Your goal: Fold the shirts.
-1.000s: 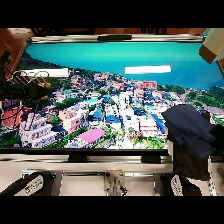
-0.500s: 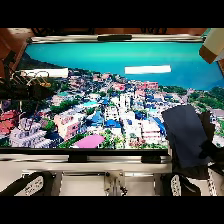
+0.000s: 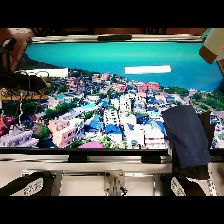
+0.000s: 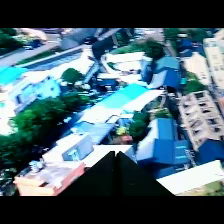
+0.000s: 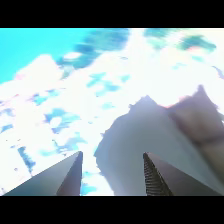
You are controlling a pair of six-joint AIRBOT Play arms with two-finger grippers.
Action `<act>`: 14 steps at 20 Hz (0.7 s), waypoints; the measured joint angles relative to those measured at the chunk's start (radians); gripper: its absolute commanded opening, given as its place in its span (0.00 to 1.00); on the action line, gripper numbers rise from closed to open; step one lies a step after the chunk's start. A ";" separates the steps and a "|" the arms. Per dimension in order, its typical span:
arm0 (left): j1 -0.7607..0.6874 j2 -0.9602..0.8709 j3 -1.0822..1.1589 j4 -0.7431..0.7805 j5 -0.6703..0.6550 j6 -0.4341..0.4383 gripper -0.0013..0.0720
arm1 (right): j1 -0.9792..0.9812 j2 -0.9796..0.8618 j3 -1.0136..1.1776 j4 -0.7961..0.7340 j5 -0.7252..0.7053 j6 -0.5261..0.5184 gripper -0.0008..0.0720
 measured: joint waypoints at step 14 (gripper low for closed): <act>-0.224 -0.153 0.017 0.352 -0.198 -0.250 0.98 | 0.601 -0.438 0.097 -0.001 0.093 0.051 0.83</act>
